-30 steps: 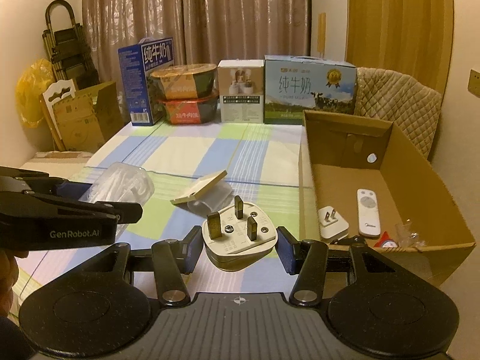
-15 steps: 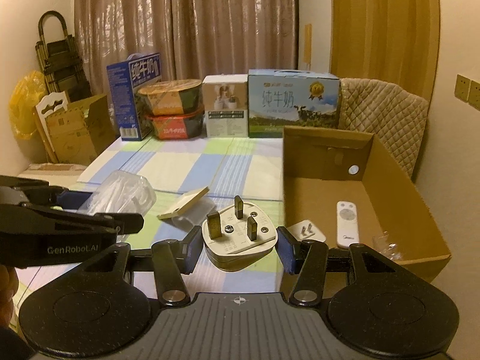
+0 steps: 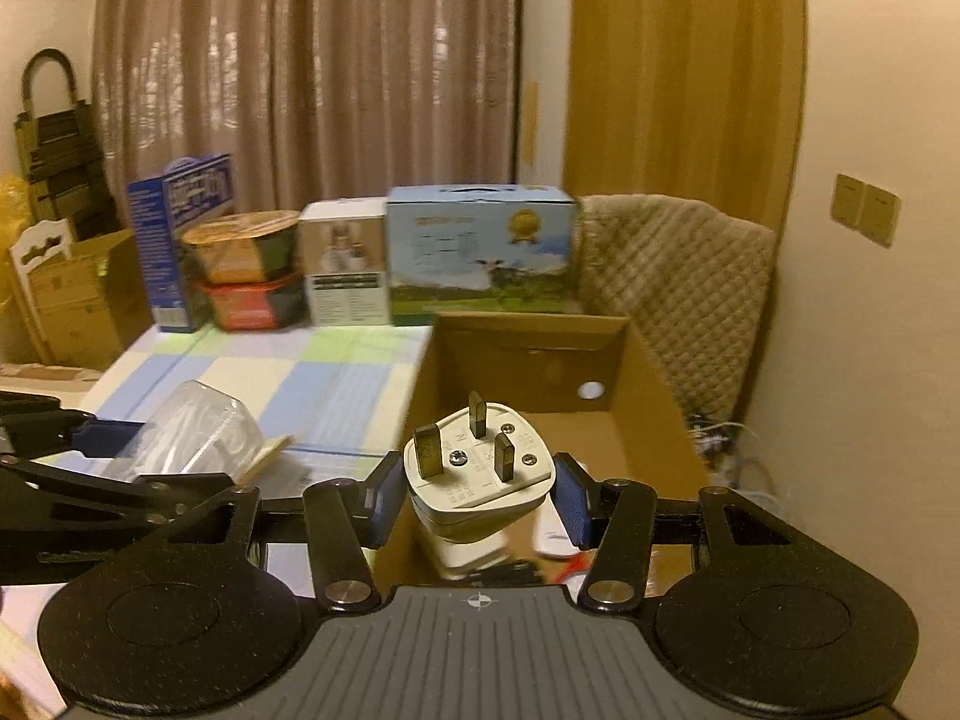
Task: Organize rigid objects
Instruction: 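Carry the floss box and the plug over the cardboard box with both tools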
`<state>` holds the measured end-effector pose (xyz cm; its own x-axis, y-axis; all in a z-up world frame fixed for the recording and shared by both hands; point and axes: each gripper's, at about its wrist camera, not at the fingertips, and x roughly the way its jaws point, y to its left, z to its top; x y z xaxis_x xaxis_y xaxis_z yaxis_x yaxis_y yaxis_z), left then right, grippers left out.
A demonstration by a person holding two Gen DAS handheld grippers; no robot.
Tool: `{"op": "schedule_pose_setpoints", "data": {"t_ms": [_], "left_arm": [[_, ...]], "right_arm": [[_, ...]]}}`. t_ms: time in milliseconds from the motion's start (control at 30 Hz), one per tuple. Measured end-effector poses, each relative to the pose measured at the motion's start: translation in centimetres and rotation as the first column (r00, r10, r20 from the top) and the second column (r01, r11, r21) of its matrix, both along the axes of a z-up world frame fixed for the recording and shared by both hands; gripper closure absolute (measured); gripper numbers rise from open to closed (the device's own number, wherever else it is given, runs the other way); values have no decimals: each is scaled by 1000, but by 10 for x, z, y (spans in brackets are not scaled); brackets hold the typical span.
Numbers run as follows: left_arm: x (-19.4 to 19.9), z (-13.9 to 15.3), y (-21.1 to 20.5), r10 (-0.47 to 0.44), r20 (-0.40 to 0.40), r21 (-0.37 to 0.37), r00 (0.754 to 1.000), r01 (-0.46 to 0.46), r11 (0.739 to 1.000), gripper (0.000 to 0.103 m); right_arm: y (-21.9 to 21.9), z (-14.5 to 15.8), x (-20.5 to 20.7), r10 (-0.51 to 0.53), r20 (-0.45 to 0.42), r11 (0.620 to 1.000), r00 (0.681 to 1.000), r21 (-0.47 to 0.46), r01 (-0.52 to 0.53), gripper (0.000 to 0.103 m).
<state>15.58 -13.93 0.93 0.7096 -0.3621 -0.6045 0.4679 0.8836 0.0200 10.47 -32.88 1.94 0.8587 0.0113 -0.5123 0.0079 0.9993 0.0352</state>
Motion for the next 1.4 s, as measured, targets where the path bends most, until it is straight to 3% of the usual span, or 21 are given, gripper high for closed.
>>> {"op": "schedule_pose_setpoints", "data": {"t_ms": [500, 1400], "left_arm": [[21, -2, -65, -105, -12, 0, 994, 105, 994, 51], [86, -22, -116, -192, -68, 23, 979, 194, 981, 49]], "right_arm": [[-52, -15, 7, -72, -34, 997, 997, -3, 72, 54], [-93, -39, 37, -123, -88, 991, 989, 36, 126, 54]]}}
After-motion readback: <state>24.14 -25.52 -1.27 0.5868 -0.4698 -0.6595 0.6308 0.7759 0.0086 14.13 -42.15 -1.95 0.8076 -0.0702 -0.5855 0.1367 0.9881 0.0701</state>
